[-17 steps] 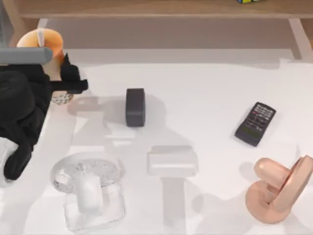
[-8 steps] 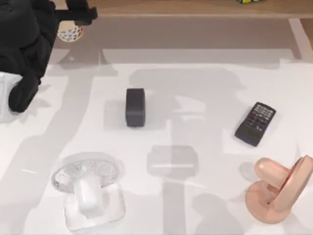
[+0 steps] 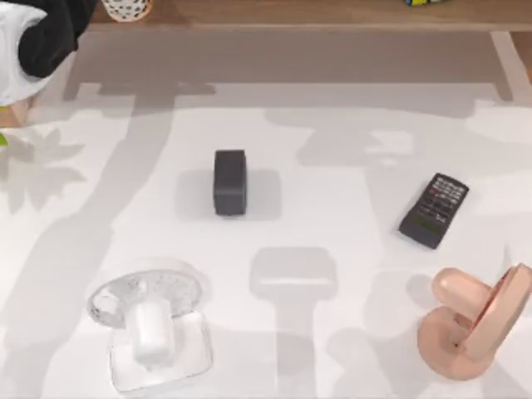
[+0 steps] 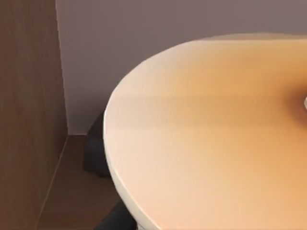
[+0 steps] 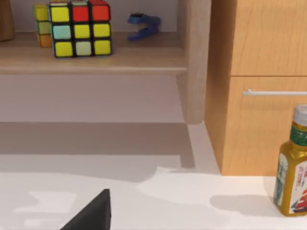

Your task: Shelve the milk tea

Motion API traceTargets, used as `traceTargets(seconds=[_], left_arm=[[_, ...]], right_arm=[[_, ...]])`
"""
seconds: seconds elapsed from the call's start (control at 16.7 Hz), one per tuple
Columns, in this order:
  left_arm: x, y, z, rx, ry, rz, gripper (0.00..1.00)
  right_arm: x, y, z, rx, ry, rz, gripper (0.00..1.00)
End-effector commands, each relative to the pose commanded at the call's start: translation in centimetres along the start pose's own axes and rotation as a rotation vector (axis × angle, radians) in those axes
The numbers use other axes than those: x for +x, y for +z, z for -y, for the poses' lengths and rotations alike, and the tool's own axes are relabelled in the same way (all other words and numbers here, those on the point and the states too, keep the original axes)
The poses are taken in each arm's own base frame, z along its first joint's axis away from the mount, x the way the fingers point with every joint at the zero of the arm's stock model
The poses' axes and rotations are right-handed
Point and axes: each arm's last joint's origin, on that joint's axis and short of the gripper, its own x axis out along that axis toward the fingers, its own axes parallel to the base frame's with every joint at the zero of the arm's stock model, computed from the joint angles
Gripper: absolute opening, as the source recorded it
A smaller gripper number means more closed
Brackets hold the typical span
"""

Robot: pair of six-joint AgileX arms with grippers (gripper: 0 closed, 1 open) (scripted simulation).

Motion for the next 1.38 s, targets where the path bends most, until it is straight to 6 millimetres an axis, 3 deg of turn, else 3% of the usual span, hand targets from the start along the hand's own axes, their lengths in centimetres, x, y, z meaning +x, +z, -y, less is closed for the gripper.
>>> traceTargets(seconds=[0.54,1.02,1.38], left_arm=[[1.8,3.8,0.4,0.029,0.03,-0.102,0.0],[1.5,3.9,0.2,0.023,0.022,-0.111,0.0],[0.5,2.1,-0.7,-0.043,-0.048,-0.217,0.0]], right_arm=[[0.0,0.0,0.0,0.0,0.0,0.0,1.0],[0.0,0.0,0.0,0.0,0.0,0.0,1.0],[0.0,0.0,0.0,0.0,0.0,0.0,1.0]])
